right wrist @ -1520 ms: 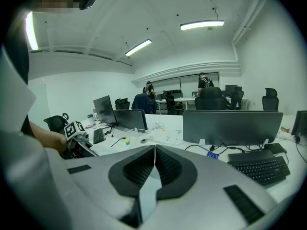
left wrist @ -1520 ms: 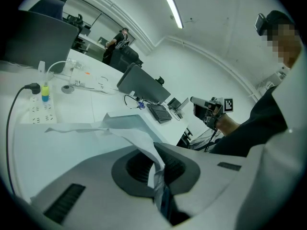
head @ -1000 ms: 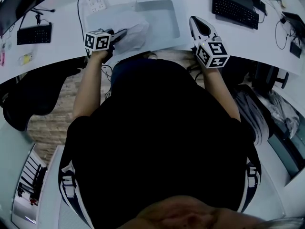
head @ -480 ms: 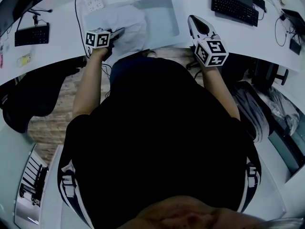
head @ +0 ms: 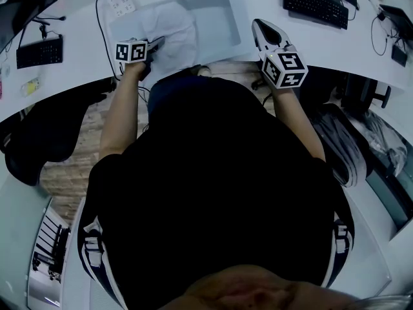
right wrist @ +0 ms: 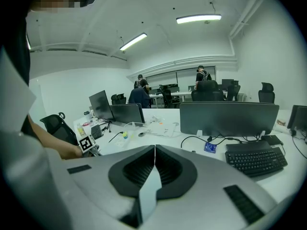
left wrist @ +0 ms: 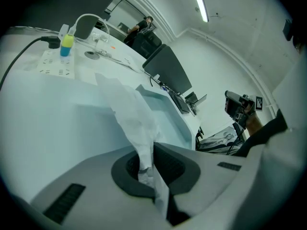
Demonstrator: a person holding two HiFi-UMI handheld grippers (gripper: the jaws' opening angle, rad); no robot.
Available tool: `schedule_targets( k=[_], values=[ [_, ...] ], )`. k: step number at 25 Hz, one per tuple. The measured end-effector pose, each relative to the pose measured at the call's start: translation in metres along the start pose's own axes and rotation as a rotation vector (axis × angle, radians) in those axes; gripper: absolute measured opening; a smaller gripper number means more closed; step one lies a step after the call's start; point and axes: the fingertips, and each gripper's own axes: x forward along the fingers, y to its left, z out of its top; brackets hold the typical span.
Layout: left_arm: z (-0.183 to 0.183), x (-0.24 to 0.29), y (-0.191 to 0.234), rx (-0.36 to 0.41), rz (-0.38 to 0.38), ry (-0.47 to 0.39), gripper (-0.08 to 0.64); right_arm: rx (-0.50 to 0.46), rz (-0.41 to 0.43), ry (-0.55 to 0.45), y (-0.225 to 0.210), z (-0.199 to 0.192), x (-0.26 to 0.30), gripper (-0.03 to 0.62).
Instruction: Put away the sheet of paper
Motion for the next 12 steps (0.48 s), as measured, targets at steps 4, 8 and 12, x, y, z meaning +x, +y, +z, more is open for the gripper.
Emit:
schedule_targets(
  k=[4, 8, 12],
  values=[
    [-0.001, 0.006, 0.007, -0.024, 0.004, 0.002, 0.02, 0.008, -0.008, 0.005, -0.002, -0.003, -0.001, 0.015],
    [0.003, 0.011, 0.01, -0.042, -0.004, -0.004, 0.02, 0.017, -0.01, 0.013, -0.002, -0.007, 0.001, 0.015],
    [0.007, 0.017, 0.009, -0.032, -0.008, 0.0, 0.02, 0.025, -0.014, 0.022, -0.003, -0.011, 0.003, 0.015]
  ],
)
